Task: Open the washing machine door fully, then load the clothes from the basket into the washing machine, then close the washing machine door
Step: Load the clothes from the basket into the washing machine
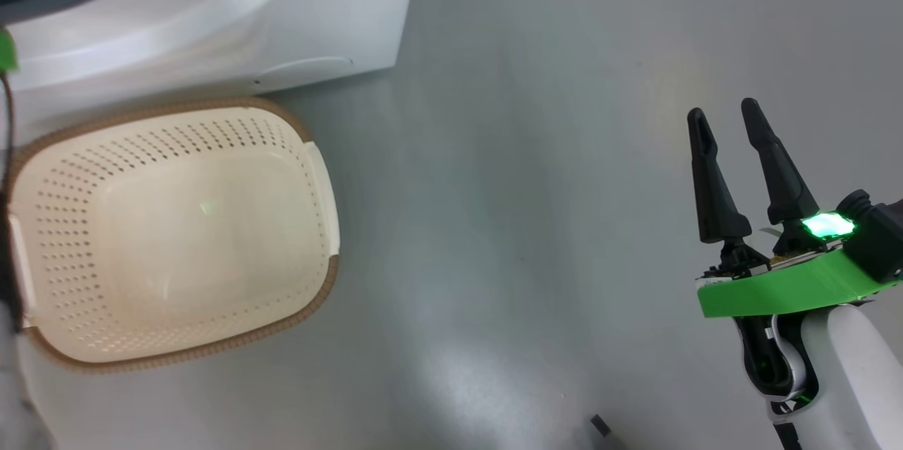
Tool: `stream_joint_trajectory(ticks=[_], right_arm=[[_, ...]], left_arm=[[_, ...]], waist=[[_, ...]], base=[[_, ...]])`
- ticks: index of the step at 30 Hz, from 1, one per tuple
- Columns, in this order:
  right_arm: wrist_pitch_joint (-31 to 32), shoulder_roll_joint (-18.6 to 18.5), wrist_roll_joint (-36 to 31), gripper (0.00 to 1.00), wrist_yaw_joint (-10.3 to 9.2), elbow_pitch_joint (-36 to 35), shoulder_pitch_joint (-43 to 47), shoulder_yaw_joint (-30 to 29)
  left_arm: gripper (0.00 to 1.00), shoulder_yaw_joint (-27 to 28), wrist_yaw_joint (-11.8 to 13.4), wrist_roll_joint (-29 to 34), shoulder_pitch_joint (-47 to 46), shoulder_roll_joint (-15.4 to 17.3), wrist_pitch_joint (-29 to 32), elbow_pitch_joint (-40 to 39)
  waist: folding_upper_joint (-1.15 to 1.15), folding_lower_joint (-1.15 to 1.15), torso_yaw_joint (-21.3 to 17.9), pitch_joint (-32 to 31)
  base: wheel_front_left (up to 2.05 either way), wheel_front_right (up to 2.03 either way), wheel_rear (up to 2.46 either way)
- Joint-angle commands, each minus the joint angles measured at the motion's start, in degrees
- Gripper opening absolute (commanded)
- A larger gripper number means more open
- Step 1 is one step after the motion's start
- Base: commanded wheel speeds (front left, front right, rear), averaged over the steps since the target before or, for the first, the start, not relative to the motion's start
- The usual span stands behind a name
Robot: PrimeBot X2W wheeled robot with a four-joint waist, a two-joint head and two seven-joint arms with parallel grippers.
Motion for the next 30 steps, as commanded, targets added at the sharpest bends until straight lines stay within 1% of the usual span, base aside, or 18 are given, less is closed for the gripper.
stream_joint_trajectory(ticks=[1,5,17,25,30], right_arm=[[-0.5,-1.2,-0.3,1.0,0.33,-1.0,1.6,0.7],[-0.5,-1.8,-0.2,1.0,0.33,-0.8,2.1,0.5],[-0.5,-4.9,-0.5,1.0,0.33,0.2,5.0,-0.2],[-0.5,-6.7,-0.3,1.0,0.33,0.9,8.6,-1.0],[-0.5,-7.5,-0.1,1.0,0.33,1.1,11.2,-1.5]], left_arm=[[1.0,2.5,0.0,-0.1,4.4,1.6,-0.3,-4.3],[1.0,4.6,0.0,0.2,9.2,0.0,-0.3,-8.1],[1.0,7.5,0.0,2.2,25.0,-5.1,-0.3,-17.8],[1.0,8.7,0.0,2.8,34.7,-7.8,-0.3,-22.0],[1.0,8.9,0.0,3.3,40.1,-8.4,-0.3,-24.3]], waist=[[0.0,0.0,1.1,-2.4],[0.0,0.0,1.8,-4.3],[0.0,0.0,4.5,-12.0],[0.0,0.0,6.4,-17.9],[0.0,0.0,7.1,-21.3]], base=[[0.0,0.0,0.0],[0.0,0.0,0.0],[0.0,0.0,0.0],[0.0,0.0,0.0],[0.0,0.0,0.0]])
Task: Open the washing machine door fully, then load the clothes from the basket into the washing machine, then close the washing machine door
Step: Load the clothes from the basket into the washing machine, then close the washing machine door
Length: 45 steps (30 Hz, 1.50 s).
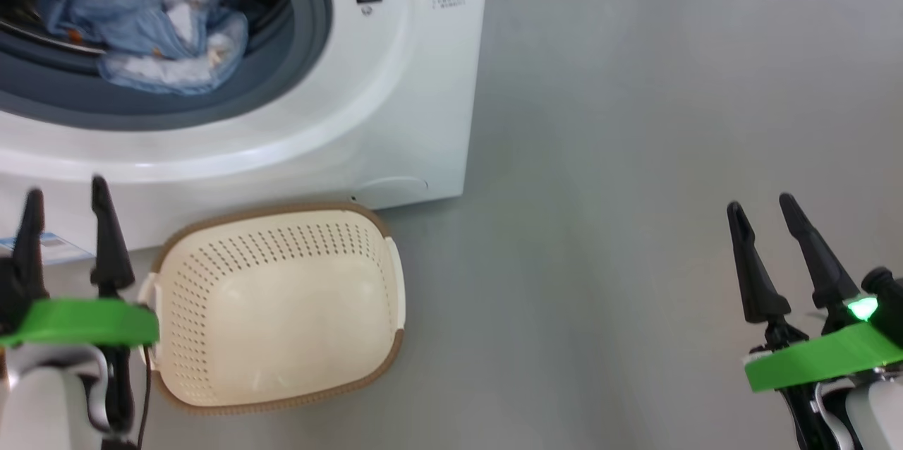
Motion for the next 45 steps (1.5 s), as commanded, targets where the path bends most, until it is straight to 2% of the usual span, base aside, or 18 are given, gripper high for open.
stream_joint_trajectory(ticks=[1,13,25,45], right_arm=[[-0.5,-1.5,-0.1,1.0,0.33,-1.1,1.3,0.6],[-0.5,-1.9,0.2,1.0,0.33,-1.4,8.0,-1.4],[-0.5,-1.9,0.1,1.0,0.33,-1.8,11.5,-2.3],[-0.5,-1.9,0.2,1.0,0.33,-1.8,11.6,-2.6]], left_arm=[[1.0,1.5,0.0,0.8,2.1,1.8,-0.3,-2.2],[1.0,0.2,0.0,0.6,13.2,0.8,-0.3,-7.4],[1.0,0.9,0.0,-0.3,19.4,0.5,-0.3,-11.7],[1.0,0.3,0.0,-1.7,21.3,1.1,-0.3,-13.2]], waist=[[0.0,0.0,1.4,-3.4],[0.0,0.0,3.0,-9.6],[0.0,0.0,3.3,-11.8],[0.0,0.0,3.4,-12.5]], base=[[0.0,0.0,0.0],[0.0,0.0,0.0],[0.0,0.0,0.0],[0.0,0.0,0.0]])
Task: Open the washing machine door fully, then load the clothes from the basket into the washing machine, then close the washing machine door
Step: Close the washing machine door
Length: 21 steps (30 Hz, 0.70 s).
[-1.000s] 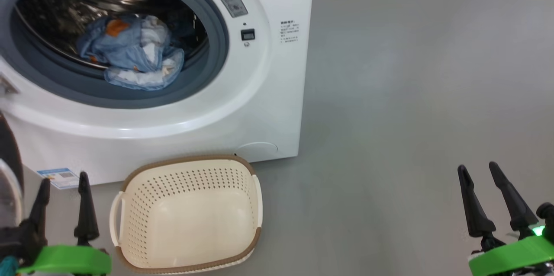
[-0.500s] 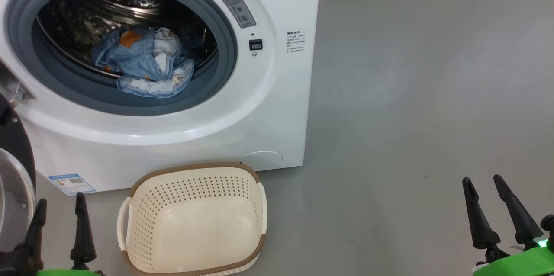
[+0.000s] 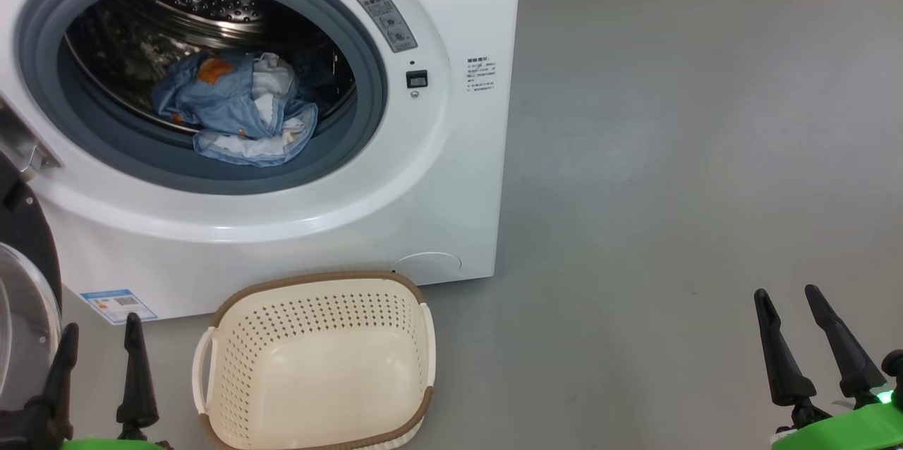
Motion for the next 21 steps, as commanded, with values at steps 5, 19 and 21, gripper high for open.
stream_joint_trajectory(ticks=[5,19,21], right_arm=[[-0.5,-1.5,0.0,1.0,0.33,-1.5,-0.5,0.9],[-0.5,-1.7,0.1,1.0,0.33,-1.8,-0.7,0.8],[-0.5,-1.7,0.2,1.0,0.33,-1.8,-0.6,0.8]], left_arm=[[1.0,1.0,0.0,-1.1,-0.1,1.6,-0.3,-2.2],[1.0,2.1,0.0,-0.1,0.3,1.0,-0.3,-3.4],[1.0,1.5,0.0,-0.7,0.5,1.1,-0.3,-3.9]], waist=[[0.0,0.0,0.0,-0.1],[0.0,0.0,-0.1,0.7],[0.0,0.0,-0.1,0.7]], base=[[0.0,0.0,0.0],[-0.92,0.92,0.0],[-1.71,1.71,0.0]])
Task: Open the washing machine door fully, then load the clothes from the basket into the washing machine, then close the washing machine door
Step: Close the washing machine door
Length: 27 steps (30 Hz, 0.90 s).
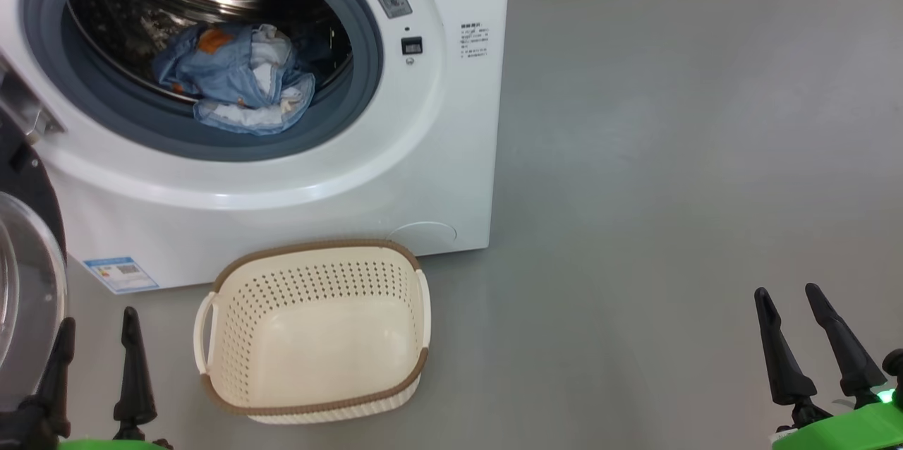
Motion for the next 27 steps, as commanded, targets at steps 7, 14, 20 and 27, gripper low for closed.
stream_joint_trajectory(ticks=[7,14,20,27], right_arm=[[-0.5,-1.5,0.2,1.0,0.33,-1.7,-0.9,0.8],[-0.5,-1.3,0.2,1.0,0.33,-1.7,-1.0,0.9],[-0.5,-1.4,0.0,1.0,0.33,-1.6,-1.2,1.2],[-0.5,-1.7,-0.5,1.0,0.33,-2.0,-1.6,2.7]], left_arm=[[1.0,1.4,0.0,0.2,0.4,1.7,-0.3,-2.7],[1.0,1.1,0.0,0.4,0.3,1.7,-0.3,-2.7],[1.0,0.8,0.0,0.1,0.2,1.5,-0.3,-2.8],[1.0,0.6,0.0,-1.0,0.1,0.7,-0.3,-3.0]], waist=[[0.0,0.0,0.1,0.1],[0.0,0.0,0.5,0.1],[0.0,0.0,1.1,0.2],[0.0,0.0,4.1,0.5]], base=[[-1.1,1.1,0.0],[-0.2,0.2,0.0],[0.0,0.0,0.0],[0.0,0.0,0.0]])
